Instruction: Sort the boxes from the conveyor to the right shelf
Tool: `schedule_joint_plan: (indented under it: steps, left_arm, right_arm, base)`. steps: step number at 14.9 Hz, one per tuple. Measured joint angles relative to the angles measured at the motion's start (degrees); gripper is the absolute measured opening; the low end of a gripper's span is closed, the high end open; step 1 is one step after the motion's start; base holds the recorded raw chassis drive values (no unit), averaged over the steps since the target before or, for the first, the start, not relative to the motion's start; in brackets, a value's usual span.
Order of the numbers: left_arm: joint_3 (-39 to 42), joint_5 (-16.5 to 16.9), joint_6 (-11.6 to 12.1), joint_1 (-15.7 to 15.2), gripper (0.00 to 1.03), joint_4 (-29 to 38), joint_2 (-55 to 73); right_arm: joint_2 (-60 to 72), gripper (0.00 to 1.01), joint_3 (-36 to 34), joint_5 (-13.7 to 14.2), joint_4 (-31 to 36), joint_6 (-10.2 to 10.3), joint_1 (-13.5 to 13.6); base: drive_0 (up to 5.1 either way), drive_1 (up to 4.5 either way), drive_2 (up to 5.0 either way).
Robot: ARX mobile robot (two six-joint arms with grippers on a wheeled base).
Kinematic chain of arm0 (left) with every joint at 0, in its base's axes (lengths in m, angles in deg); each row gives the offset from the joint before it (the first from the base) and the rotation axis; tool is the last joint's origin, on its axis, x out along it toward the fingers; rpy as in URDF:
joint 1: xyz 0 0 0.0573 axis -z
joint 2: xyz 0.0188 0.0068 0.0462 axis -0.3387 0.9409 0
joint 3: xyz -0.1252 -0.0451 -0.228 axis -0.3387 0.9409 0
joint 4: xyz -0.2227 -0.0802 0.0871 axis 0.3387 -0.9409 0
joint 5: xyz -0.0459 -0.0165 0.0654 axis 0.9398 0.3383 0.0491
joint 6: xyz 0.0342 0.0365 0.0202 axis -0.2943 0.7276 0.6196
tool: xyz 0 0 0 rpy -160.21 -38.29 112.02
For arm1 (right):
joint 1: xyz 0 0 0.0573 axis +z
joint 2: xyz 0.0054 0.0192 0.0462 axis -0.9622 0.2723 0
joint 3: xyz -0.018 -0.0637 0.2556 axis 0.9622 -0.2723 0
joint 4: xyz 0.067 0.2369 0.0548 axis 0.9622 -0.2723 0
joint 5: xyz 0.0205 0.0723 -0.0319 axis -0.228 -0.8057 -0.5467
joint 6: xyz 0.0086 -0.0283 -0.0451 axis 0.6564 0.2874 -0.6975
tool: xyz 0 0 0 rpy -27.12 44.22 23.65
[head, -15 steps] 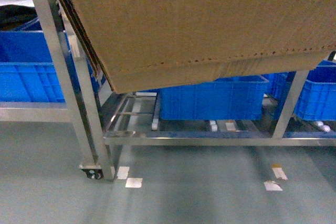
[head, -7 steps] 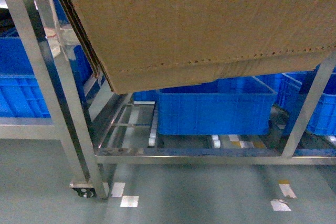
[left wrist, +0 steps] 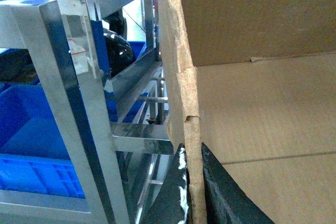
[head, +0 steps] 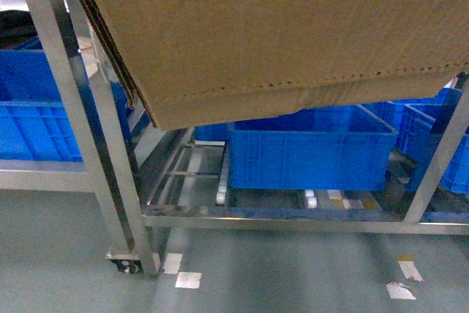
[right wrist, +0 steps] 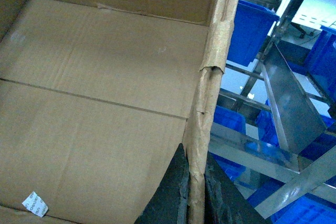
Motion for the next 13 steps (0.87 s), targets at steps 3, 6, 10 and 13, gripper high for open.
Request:
schedule_joint_plan:
  steps: [3, 6, 10, 13]
  left_arm:
    - [0.00, -0.09, 0.00, 0.11, 0.02, 0.02, 0.00]
    - [0.00, -0.04, 0.00, 0.11, 0.02, 0.00, 0.00]
    - [0.00, -0.11, 0.00, 0.11, 0.02, 0.02, 0.00]
    - [0.00, -0.02, 0.00, 0.11, 0.02, -0.20, 0.02]
  right_arm:
    - [0.00, 0.02, 0.00, 0.07, -0.02, 0.00, 0.15]
    - [0.00, 0.02, 0.00, 0.04, 0.00, 0.00, 0.17]
    - [0.00, 0.02, 0.00, 0.07, -0.02, 0.00, 0.17]
    - [0.00, 0.02, 0.00, 0.07, -0.26, 0.00, 0.17]
  base:
    - [0.0, 0.00, 0.0]
    - [0.0, 0.00, 0.0]
    - [0.0, 0.00, 0.0]
    - [0.0, 0.00, 0.0]
